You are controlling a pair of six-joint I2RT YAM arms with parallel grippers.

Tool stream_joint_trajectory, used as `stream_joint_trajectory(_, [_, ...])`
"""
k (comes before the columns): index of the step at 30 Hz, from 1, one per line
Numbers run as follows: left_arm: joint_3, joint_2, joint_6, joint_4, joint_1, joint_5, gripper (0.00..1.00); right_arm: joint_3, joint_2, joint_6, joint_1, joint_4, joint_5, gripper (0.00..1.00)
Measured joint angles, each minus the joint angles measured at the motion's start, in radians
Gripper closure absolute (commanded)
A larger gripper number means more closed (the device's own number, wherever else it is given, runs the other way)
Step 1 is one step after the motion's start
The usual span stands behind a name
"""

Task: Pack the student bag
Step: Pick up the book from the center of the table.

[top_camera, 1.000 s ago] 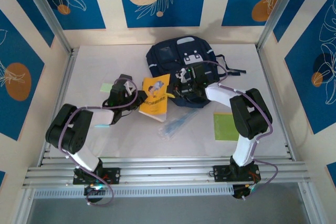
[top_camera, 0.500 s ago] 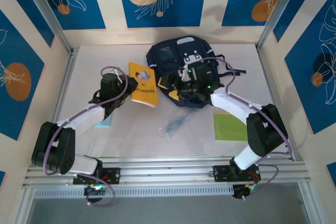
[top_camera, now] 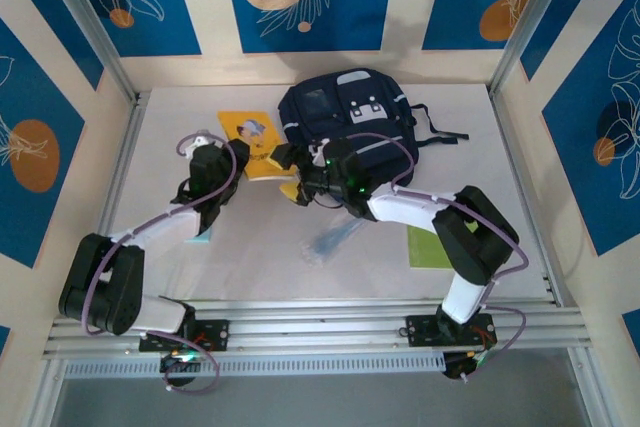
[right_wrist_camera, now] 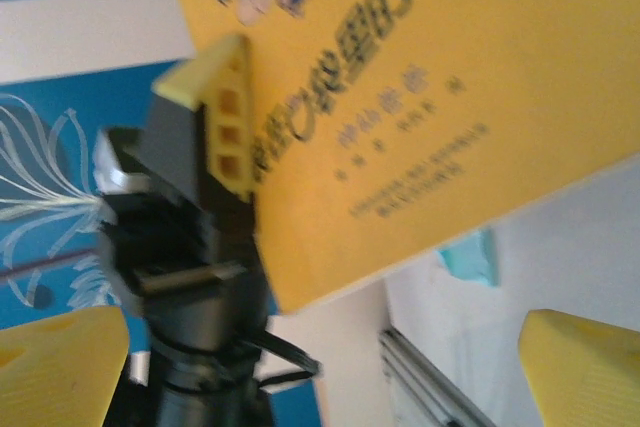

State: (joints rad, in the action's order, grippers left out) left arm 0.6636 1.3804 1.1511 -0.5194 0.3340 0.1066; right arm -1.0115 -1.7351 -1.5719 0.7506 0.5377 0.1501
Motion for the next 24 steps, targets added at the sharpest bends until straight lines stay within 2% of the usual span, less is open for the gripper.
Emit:
stream_joint_trajectory(3, [-0.033, -0.005, 0.029, -0.035, 0.02, 0.038, 0.98, -0.007, -0.053, -0.07, 0.01, 0.109, -0.019, 0.01])
stream_joint_trajectory(10, [-0.073, -0.005, 0.078, -0.132, 0.047, 0.113, 0.98, -0.042, -0.185, -0.185, 0.038, 0.234, -0.017, 0.04])
stream_joint_trajectory(24, [-0.087, -0.022, 0.085, -0.192, 0.069, 0.159, 0.98, -0.054, -0.198, -0.246, 0.06, 0.306, -0.01, 0.03])
